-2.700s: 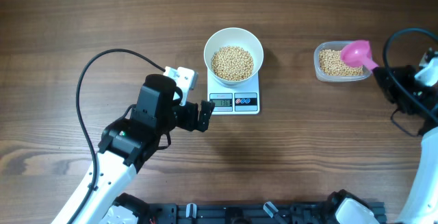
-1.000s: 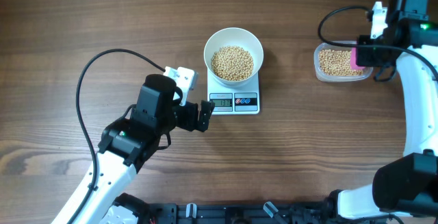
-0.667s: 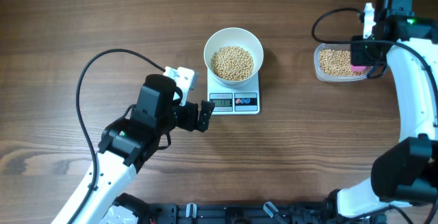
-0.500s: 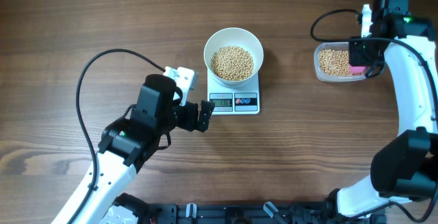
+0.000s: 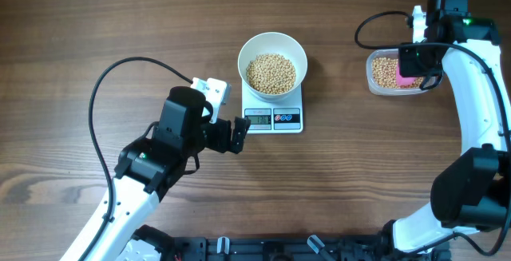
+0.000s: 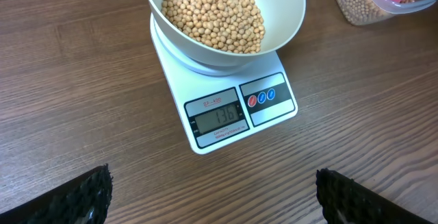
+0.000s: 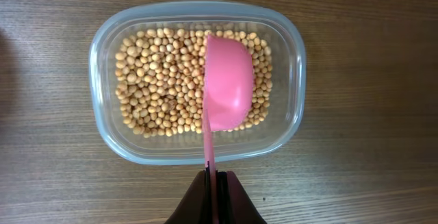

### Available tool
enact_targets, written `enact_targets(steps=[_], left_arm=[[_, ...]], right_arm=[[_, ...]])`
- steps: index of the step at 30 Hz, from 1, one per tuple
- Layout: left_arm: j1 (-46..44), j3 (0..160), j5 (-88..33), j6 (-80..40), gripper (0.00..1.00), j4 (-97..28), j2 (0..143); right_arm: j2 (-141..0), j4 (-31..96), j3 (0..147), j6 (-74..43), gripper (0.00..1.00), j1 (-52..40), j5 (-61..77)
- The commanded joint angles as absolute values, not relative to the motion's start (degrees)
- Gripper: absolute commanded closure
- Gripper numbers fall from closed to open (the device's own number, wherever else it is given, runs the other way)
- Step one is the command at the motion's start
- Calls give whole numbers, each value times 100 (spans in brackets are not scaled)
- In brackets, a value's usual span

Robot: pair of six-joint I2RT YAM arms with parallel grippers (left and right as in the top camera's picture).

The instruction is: Scoop item into bowl and weigh 150g on scale

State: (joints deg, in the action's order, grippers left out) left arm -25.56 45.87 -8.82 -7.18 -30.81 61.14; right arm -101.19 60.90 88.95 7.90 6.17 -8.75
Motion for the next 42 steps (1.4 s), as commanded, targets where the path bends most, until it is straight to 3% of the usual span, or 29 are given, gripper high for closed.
enact_targets(steps=[1,18,42], left_arm=[[-2561,4565,-906,-646,0,-3065,6042],[-2561,4565,-906,-646,0,-3065,6042],[-2561,4565,-906,-646,0,-3065,6042]], right_arm=[[-10241,6058,8847,878,96,596,-1461],[-10278,5948,8707,746,96,593,-1264],[-10278,6066,8488,753,96,690,829]])
